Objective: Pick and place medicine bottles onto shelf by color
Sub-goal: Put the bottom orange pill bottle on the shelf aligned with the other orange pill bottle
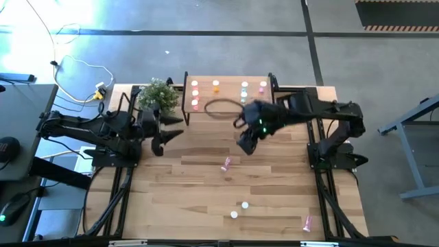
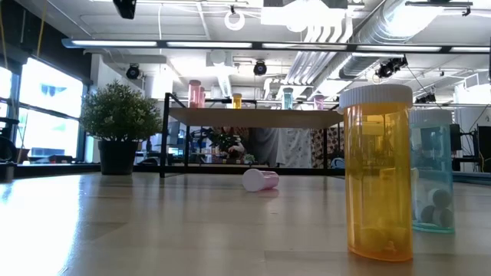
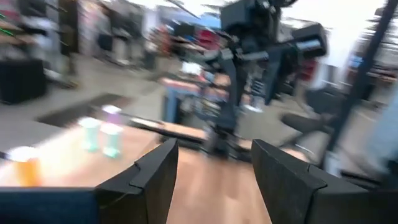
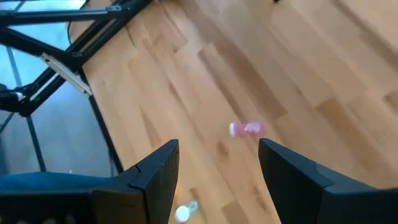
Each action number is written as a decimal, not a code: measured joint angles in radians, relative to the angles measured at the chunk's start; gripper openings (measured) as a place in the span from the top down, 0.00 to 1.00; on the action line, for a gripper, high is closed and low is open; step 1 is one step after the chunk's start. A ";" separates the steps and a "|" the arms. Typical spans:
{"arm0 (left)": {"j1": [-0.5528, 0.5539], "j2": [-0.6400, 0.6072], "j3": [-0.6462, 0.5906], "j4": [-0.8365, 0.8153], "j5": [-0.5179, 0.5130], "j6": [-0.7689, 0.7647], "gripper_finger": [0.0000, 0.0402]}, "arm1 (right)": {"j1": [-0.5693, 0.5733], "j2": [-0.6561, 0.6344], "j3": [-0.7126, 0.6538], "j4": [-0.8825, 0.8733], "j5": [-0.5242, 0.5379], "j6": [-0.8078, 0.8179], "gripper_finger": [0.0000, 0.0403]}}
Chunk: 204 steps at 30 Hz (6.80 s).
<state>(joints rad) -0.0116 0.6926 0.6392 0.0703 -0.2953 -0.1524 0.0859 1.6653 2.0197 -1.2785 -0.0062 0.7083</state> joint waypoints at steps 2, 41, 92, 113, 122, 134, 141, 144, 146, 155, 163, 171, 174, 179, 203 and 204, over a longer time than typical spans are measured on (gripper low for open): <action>-0.002 0.000 0.000 -0.029 0.066 -0.036 0.51 | 0.051 0.004 0.000 -0.008 0.028 0.055 0.48; -0.071 0.001 0.000 -0.052 0.177 -0.133 0.51 | 0.531 0.366 0.000 0.173 0.067 0.066 0.44; -0.070 0.001 0.000 -0.051 0.265 -0.133 0.51 | 0.488 0.653 0.000 0.192 0.014 -0.062 0.63; -0.033 0.001 0.000 -0.051 0.258 -0.126 0.51 | 0.412 0.653 0.156 0.110 -0.027 -0.121 0.72; -0.004 -0.036 0.000 -0.070 0.258 -0.054 0.51 | 0.279 0.642 0.336 0.034 -0.022 -0.169 0.72; 0.073 -0.092 0.000 -0.228 0.258 -0.015 0.51 | 0.111 0.593 0.336 0.037 -0.002 -0.234 0.72; 0.122 -0.087 0.000 -0.236 0.258 -0.020 0.51 | 0.030 0.593 0.336 0.030 -0.001 -0.394 0.72; 0.144 -0.085 0.000 -0.248 0.258 -0.020 0.51 | -0.007 0.591 0.336 0.020 -0.001 -0.480 0.72; 0.161 -0.085 0.000 -0.265 0.254 -0.020 0.51 | -0.033 0.584 0.336 -0.001 0.001 -0.539 0.72; 0.223 -0.065 0.000 -0.342 0.236 -0.020 0.51 | -0.167 0.542 0.336 -0.027 0.025 -0.760 0.72; 0.248 -0.028 0.000 -0.344 0.230 -0.027 0.51 | -0.279 0.500 0.336 -0.017 0.029 -0.888 0.72; 0.269 -0.019 0.000 -0.344 0.227 -0.055 0.51 | -0.374 0.481 0.336 0.051 0.069 -0.990 0.72; 0.269 -0.018 0.000 -0.344 0.221 -0.058 0.51 | -0.407 0.481 0.336 0.064 0.067 -1.013 0.72; 0.269 -0.018 0.000 -0.344 0.201 -0.076 0.51 | -0.462 0.481 0.336 0.064 0.019 -1.024 0.72; 0.269 -0.018 0.000 -0.344 0.179 -0.081 0.51 | -0.478 0.502 0.292 0.071 -0.054 -1.076 0.72; 0.269 -0.018 0.000 -0.344 0.179 -0.081 0.51 | -0.478 0.502 0.292 0.071 -0.055 -1.076 0.72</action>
<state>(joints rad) 0.2577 0.6743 0.6388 -0.2733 -0.1162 -0.2333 -0.3920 2.1677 2.3116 -1.2079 -0.0608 -0.3676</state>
